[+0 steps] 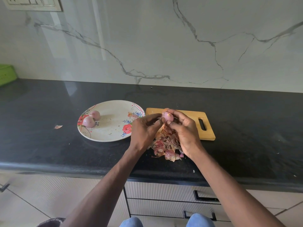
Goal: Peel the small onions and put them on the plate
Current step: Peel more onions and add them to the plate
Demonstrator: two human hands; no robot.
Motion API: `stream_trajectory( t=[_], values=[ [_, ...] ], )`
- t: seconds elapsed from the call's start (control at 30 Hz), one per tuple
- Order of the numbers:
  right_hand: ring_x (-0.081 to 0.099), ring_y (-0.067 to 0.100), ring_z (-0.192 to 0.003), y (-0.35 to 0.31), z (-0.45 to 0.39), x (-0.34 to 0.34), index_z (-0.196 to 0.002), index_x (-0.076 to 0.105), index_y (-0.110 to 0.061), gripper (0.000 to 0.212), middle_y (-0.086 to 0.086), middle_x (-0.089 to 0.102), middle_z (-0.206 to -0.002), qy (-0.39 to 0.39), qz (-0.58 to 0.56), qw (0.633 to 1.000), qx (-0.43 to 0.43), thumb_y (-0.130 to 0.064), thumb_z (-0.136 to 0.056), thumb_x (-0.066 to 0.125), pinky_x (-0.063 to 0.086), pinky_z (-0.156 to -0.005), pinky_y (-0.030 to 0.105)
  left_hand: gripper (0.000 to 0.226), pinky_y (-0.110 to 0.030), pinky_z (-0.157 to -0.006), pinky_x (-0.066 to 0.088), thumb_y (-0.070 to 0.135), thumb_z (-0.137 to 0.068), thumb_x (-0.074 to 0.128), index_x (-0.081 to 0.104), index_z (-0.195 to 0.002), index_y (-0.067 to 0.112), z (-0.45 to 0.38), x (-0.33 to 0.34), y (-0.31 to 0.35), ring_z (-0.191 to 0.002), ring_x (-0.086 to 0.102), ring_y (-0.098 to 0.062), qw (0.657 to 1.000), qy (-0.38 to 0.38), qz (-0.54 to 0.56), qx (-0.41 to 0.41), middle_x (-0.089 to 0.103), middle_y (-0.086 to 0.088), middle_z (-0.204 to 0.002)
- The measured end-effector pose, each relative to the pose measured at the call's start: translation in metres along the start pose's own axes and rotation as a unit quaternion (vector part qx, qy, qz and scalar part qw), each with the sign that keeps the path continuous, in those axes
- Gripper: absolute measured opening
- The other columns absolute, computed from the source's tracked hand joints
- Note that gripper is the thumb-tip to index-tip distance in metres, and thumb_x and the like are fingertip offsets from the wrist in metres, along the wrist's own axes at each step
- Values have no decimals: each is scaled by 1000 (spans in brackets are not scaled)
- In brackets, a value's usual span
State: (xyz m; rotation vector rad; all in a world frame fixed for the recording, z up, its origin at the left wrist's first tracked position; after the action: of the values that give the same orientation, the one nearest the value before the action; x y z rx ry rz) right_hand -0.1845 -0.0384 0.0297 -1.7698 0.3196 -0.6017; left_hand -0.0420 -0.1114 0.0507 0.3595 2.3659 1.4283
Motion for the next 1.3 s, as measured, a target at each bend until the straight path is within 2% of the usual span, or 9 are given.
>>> stream_trajectory(
  t=[0.17,0.37,0.53,0.7,0.8,0.93,1.1,1.2,1.3],
  values=[
    [69,17,-113,-5,2,1,-123,70,-14,38,1,71,-124,-2,90,995,-46,-3,-87,75,57,-96,44,20,-32,-83,61,13,-92,71,77,-111,11,2,-3,2,-90,75,-9,1000,8,-3,3,79,0,-98],
    [68,12,-113,-8,3,6,-122,69,-18,38,0,70,-126,-9,140,988,-64,-1,-88,72,55,-99,43,18,-21,-80,58,11,-91,72,77,-108,15,1,-2,-1,-89,74,-4,1000,11,9,-16,76,16,-90],
    [67,9,-114,-9,4,8,-125,68,-17,40,-2,70,-124,-13,185,979,-79,1,-89,70,56,-99,38,23,-30,-83,61,13,-90,73,76,-112,7,-1,-4,-5,-89,75,-10,999,23,2,-24,78,-2,-98],
    [65,9,-116,-8,5,11,-123,66,-19,41,0,69,-125,-31,206,974,-89,1,-89,70,56,-98,32,25,-40,-84,62,11,-89,71,76,-113,5,-4,-3,-11,-86,76,-15,999,7,-10,-42,79,-5,-95],
    [66,11,-114,-6,5,12,-117,68,-27,40,0,68,-124,-34,181,980,-72,2,-89,69,57,-92,28,20,-42,-81,62,7,-89,69,78,-108,6,-5,-5,-11,-83,76,-17,999,1,0,-44,79,-4,-91],
    [65,14,-116,0,0,10,-114,70,-31,37,-1,68,-126,-31,146,988,-40,-4,-89,69,56,-97,38,21,-36,-81,63,5,-89,71,76,-110,3,-4,-10,-12,-82,76,-13,999,29,-9,-45,78,-7,-95],
    [69,16,-107,7,-2,0,-110,68,-23,33,1,71,-117,3,115,993,-14,-9,-83,80,57,-95,41,24,-26,-80,61,7,-91,71,74,-115,5,-2,-9,-7,-86,75,-9,998,39,-37,-35,77,-5,-102],
    [70,23,-108,12,-3,-4,-108,70,-18,26,5,74,-112,21,59,998,14,-5,-86,75,55,-99,47,23,-21,-76,60,4,-92,68,74,-115,5,-2,-11,-7,-82,75,-6,997,51,-34,-42,76,-3,-100],
    [68,32,-112,20,-4,-1,-111,70,-12,22,12,74,-113,6,-19,998,63,-2,-91,67,51,-104,49,24,-23,-80,60,4,-90,67,75,-113,6,-3,-15,-9,-85,75,-11,995,73,-52,-48,76,-3,-98]
  ],
)
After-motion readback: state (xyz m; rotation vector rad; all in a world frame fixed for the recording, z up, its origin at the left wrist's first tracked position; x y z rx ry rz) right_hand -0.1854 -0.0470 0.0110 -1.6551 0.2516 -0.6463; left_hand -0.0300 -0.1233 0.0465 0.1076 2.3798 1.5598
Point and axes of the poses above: each hand's wrist, its own z-axis away from the middle knuckle, its own x-axis out of the palm, y = z × x, the point moved 10 cm from there along -z, towards the middle knuckle
